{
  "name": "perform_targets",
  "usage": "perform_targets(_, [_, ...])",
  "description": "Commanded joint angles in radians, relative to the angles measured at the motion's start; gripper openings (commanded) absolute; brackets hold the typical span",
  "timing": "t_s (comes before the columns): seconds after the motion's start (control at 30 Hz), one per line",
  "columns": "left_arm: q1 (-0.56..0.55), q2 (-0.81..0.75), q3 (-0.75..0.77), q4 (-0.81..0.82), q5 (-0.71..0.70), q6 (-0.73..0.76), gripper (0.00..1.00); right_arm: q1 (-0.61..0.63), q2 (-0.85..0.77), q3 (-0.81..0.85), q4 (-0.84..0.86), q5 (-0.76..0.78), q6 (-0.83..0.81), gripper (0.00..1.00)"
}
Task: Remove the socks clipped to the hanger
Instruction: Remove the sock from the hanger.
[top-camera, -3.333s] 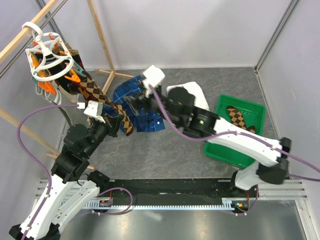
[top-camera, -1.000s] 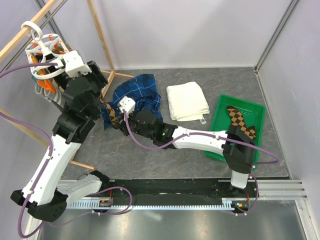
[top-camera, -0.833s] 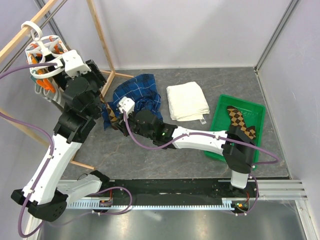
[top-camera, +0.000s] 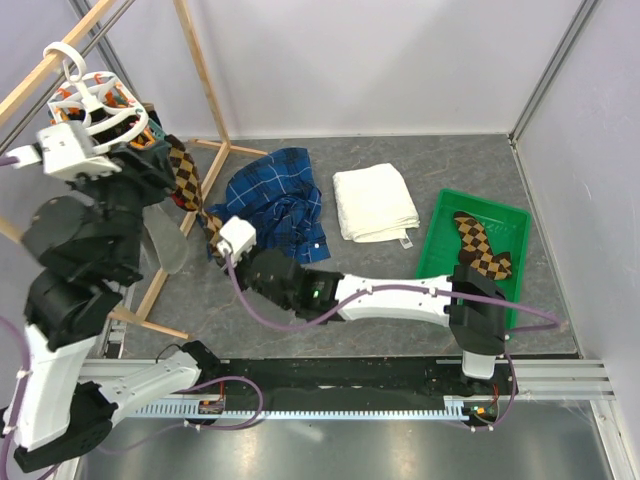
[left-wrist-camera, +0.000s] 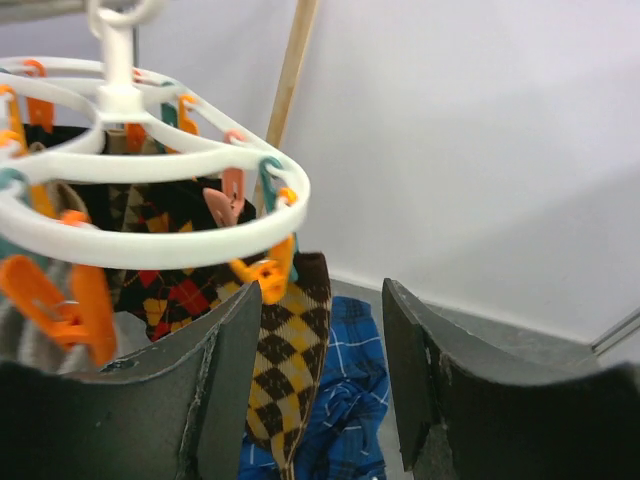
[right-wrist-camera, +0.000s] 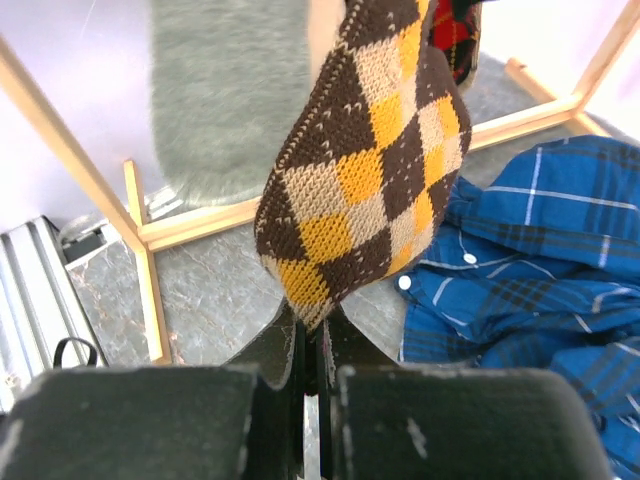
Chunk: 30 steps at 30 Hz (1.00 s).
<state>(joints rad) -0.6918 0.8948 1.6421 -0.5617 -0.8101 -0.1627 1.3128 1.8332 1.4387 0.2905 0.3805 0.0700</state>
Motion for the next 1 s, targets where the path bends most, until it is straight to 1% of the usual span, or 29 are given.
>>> perform_targets(0.0, [-0.003,0.053,0.122,-0.141,-0.020,-0.029,0.58,0.058,-0.071,0.042,0.018,0.205,-0.120,0.00])
perform_targets(0.07, [-0.003,0.081,0.165,-0.200,-0.026,-0.028,0.58,0.075,-0.081,0.042,0.019,0.216,-0.142,0.00])
perform_targets(0.1, [-0.003,0.102,0.212,-0.217,-0.018,-0.043,0.58,0.081,-0.086,0.039,0.022,0.218,-0.151,0.00])
perform_targets(0.2, [-0.003,0.127,0.290,-0.262,0.078,-0.108,0.57,0.098,-0.089,0.040,0.036,0.218,-0.187,0.00])
perform_targets(0.23, [-0.003,0.130,0.301,-0.262,0.151,-0.130,0.57,0.106,-0.089,0.040,0.038,0.218,-0.196,0.00])
perform_targets(0.3, [-0.003,0.150,0.334,-0.264,0.219,-0.173,0.56,0.108,-0.091,0.042,0.041,0.207,-0.202,0.00])
perform_targets(0.33, [-0.003,0.156,0.341,-0.264,0.283,-0.184,0.56,0.111,-0.092,0.040,0.042,0.199,-0.203,0.00])
perform_targets(0.43, [-0.003,0.193,0.352,-0.257,0.321,-0.199,0.56,0.112,-0.097,0.040,0.042,0.175,-0.205,0.00])
perform_targets(0.5, [-0.003,0.202,0.344,-0.241,0.306,-0.187,0.56,0.114,-0.100,0.038,0.042,0.167,-0.203,0.00])
perform_targets(0.57, [-0.003,0.217,0.338,-0.224,0.246,-0.163,0.57,0.115,-0.103,0.035,0.042,0.164,-0.199,0.00])
perform_targets(0.6, [-0.003,0.225,0.340,-0.222,0.183,-0.153,0.56,0.117,-0.104,0.035,0.044,0.166,-0.197,0.00])
perform_targets(0.7, [-0.003,0.242,0.329,-0.218,0.064,-0.136,0.58,0.117,-0.107,0.037,0.042,0.164,-0.197,0.00])
perform_targets(0.87, [-0.003,0.273,0.325,-0.214,0.045,-0.123,0.57,0.117,-0.118,0.029,0.047,0.163,-0.191,0.00])
perform_targets(0.97, [-0.003,0.270,0.311,-0.225,-0.010,-0.112,0.57,0.117,-0.123,0.025,0.044,0.161,-0.197,0.00])
